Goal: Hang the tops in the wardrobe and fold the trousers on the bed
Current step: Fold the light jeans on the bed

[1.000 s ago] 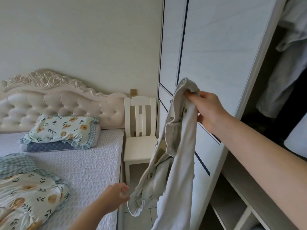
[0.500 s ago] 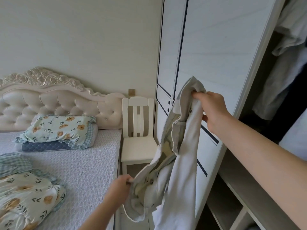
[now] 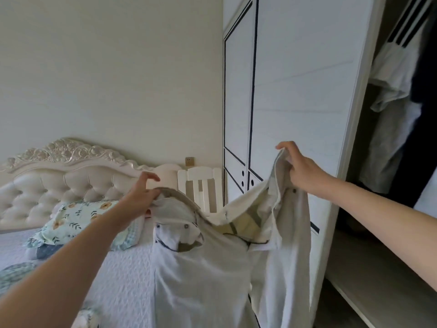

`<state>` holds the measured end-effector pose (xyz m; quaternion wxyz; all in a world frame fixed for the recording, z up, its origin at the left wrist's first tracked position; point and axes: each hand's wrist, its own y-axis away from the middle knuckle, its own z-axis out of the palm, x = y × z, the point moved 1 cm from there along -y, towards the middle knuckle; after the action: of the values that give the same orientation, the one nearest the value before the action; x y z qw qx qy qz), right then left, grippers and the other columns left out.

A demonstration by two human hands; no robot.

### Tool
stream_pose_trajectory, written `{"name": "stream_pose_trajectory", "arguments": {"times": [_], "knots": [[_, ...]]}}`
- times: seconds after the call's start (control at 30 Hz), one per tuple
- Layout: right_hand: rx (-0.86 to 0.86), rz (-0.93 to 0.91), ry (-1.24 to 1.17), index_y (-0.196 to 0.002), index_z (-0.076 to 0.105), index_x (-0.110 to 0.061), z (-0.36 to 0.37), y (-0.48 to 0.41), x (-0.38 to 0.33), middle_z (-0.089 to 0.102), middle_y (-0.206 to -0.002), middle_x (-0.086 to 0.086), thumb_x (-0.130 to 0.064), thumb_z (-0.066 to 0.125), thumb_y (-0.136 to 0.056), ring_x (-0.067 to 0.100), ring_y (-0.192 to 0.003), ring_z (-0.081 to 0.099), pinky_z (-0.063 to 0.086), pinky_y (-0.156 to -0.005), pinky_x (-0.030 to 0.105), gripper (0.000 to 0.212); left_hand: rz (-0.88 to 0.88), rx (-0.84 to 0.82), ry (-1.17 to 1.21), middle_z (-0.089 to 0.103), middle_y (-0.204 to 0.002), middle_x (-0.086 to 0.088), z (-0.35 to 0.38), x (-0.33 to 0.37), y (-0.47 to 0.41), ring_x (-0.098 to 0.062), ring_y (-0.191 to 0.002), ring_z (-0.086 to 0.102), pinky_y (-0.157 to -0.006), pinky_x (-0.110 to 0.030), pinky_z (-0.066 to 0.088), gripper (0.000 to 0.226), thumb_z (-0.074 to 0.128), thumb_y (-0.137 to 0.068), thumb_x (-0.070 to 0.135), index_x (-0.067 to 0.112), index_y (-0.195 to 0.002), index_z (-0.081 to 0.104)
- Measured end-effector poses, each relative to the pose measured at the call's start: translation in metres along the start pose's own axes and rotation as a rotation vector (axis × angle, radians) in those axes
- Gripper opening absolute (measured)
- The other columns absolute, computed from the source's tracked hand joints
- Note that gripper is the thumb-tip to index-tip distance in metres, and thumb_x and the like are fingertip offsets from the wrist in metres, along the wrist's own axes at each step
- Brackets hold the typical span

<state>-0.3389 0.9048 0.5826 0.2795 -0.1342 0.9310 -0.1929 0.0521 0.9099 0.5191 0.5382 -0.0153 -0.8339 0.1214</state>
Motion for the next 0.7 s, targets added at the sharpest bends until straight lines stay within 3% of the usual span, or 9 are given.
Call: {"name": "stream_pose_trajectory", "arguments": {"times": [0.07, 0.13, 0.23, 0.3, 0.4, 0.47, 0.57, 0.63, 0.7], "knots": [[-0.179, -0.137, 0.242, -0.129, 0.024, -0.055, -0.005, -0.004, -0.004, 0.046, -0.094, 0.0, 0.012, 0.029, -0.081, 0.025, -0.081, 0.054, 0.045, -0.06, 0.032, 0.083, 0.03, -0.012, 0.035, 0.054, -0.077, -0.013, -0.02, 0.007, -0.003, -0.017, -0.055, 0.05, -0.043, -0.026, 0.045, 0.028, 0.05, -0.099, 0.005, 0.032, -0.098, 0.042], [-0.283, -0.186, 0.425, -0.12, 0.027, -0.066, -0.011, -0.008, -0.006, 0.042, -0.095, -0.006, 0.01, 0.031, -0.08, 0.021, -0.079, 0.052, 0.046, -0.065, 0.033, 0.086, 0.038, -0.04, 0.023, 0.05, -0.076, -0.014, -0.04, 0.012, -0.006, -0.017, -0.057, 0.046, -0.042, -0.023, 0.043, 0.024, 0.045, -0.1, -0.001, 0.023, -0.096, 0.042], [-0.345, -0.211, 0.598, -0.095, 0.038, -0.057, -0.021, -0.014, -0.001, 0.036, -0.09, -0.01, 0.001, 0.039, -0.083, 0.017, -0.074, 0.049, 0.044, -0.062, 0.032, 0.059, 0.041, -0.119, -0.049, 0.053, -0.071, -0.012, -0.062, 0.019, -0.008, -0.018, -0.061, 0.046, -0.047, -0.02, 0.042, 0.043, 0.031, -0.091, -0.018, 0.009, -0.07, 0.058], [-0.339, -0.182, 0.605, -0.088, 0.038, -0.047, -0.027, -0.02, 0.006, 0.038, -0.089, -0.009, -0.002, 0.038, -0.083, 0.015, -0.074, 0.047, 0.041, -0.063, 0.031, 0.045, 0.023, -0.096, -0.109, 0.059, -0.07, -0.013, -0.071, 0.021, -0.012, -0.017, -0.061, 0.049, -0.047, -0.018, 0.042, 0.048, 0.031, -0.087, -0.019, 0.004, -0.065, 0.068], [-0.311, -0.124, 0.518, -0.086, 0.038, -0.035, -0.031, -0.03, 0.019, 0.046, -0.089, 0.0, -0.004, 0.038, -0.084, 0.018, -0.077, 0.048, 0.042, -0.069, 0.035, 0.031, -0.004, -0.124, -0.097, 0.066, -0.089, -0.026, -0.076, 0.024, -0.022, -0.028, -0.076, 0.055, -0.066, -0.03, 0.048, 0.027, 0.051, -0.092, 0.003, -0.002, -0.082, 0.076], [-0.308, -0.09, 0.463, -0.088, 0.039, -0.034, -0.03, -0.037, 0.026, 0.051, -0.087, 0.001, -0.012, 0.047, -0.084, 0.018, -0.075, 0.049, 0.043, -0.065, 0.034, 0.024, 0.015, -0.208, -0.141, 0.072, -0.093, -0.016, -0.079, 0.025, -0.028, -0.026, -0.083, 0.063, -0.077, -0.032, 0.05, 0.032, 0.074, -0.08, 0.038, 0.008, -0.089, 0.078], [-0.305, -0.045, 0.439, -0.088, 0.039, -0.034, -0.024, -0.051, 0.035, 0.055, -0.086, -0.003, -0.045, 0.06, -0.083, 0.014, -0.073, 0.052, 0.045, -0.065, 0.032, 0.024, 0.17, -0.297, -0.634, 0.073, -0.083, 0.009, -0.078, 0.03, -0.037, -0.006, -0.075, 0.067, -0.063, -0.014, 0.05, 0.038, 0.078, -0.064, 0.063, 0.031, -0.085, 0.075], [-0.251, -0.031, 0.546, -0.084, 0.04, -0.032, -0.019, -0.064, 0.041, 0.054, -0.085, -0.005, -0.066, 0.054, -0.082, 0.013, -0.075, 0.053, 0.044, -0.067, 0.033, 0.037, 0.275, -0.25, -0.879, 0.067, -0.081, 0.009, -0.07, 0.028, -0.053, -0.007, -0.076, 0.063, -0.062, -0.014, 0.046, 0.03, 0.081, -0.07, 0.053, 0.028, -0.085, 0.073], [-0.153, -0.06, 0.64, -0.078, 0.041, -0.028, -0.01, -0.078, 0.047, 0.052, -0.083, -0.006, -0.071, 0.043, -0.085, 0.013, -0.076, 0.052, 0.04, -0.063, 0.032, 0.043, 0.348, -0.167, -1.036, 0.061, -0.086, 0.01, -0.06, 0.028, -0.07, -0.011, -0.083, 0.057, -0.066, -0.016, 0.038, 0.02, 0.074, -0.081, 0.044, 0.024, -0.082, 0.071]]}}
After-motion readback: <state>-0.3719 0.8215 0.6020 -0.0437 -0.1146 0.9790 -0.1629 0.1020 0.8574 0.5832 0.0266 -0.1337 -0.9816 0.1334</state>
